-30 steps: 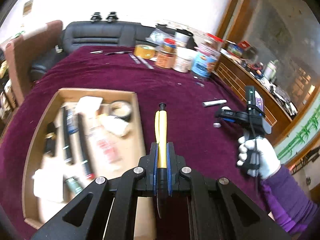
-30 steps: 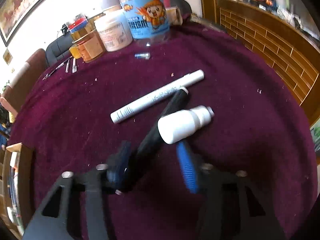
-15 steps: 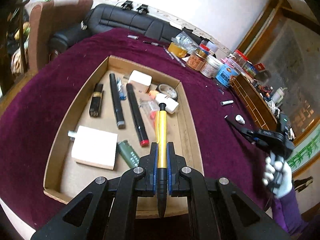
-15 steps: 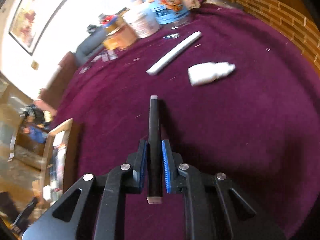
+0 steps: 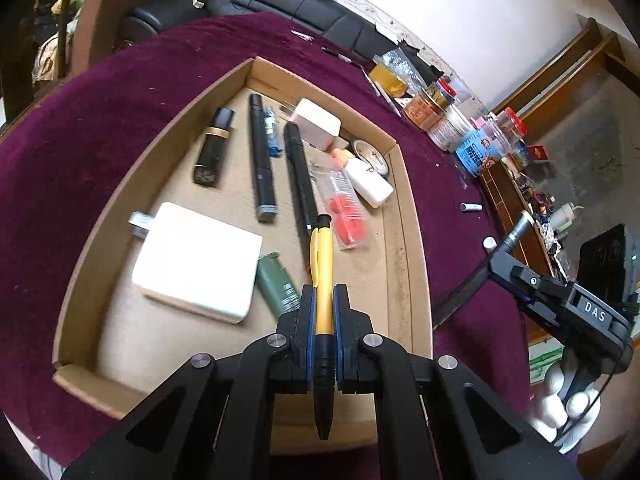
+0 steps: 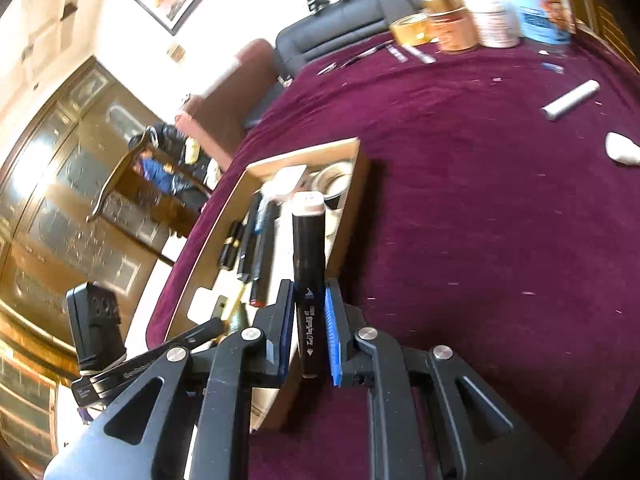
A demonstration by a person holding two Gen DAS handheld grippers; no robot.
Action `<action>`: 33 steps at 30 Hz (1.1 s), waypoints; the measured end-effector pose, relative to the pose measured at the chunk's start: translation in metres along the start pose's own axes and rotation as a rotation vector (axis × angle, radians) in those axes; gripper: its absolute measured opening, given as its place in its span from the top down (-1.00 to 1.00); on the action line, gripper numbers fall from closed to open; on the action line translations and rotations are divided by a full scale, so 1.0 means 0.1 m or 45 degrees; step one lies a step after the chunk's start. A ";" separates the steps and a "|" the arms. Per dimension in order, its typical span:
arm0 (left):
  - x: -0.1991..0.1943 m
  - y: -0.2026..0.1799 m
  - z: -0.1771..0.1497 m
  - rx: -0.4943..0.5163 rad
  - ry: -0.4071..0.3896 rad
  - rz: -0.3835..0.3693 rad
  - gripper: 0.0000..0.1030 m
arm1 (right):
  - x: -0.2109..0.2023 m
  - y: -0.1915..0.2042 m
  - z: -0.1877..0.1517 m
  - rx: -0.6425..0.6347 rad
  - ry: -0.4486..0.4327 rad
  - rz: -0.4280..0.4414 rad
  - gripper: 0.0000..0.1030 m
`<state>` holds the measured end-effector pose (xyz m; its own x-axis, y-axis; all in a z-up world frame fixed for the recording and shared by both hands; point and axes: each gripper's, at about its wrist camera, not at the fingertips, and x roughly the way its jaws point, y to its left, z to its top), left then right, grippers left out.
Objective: Organize rigid objects
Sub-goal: 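Carry the yellow pen and black marker over the box and lower them, then open both tools to release the pen and marker into the box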
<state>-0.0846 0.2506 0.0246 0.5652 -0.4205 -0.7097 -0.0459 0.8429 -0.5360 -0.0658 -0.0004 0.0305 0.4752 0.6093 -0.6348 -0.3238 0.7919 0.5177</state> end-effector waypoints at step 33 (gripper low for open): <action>-0.61 -0.35 0.02 0.124 -0.267 0.305 -0.08 | 0.27 0.22 -0.16 -0.041 0.003 -0.197 0.51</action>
<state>-0.1161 0.2475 0.0880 0.7057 -0.1368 -0.6952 -0.1245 0.9420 -0.3118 -0.0732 0.0344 0.0154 0.5199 0.4797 -0.7069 -0.2731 0.8774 0.3945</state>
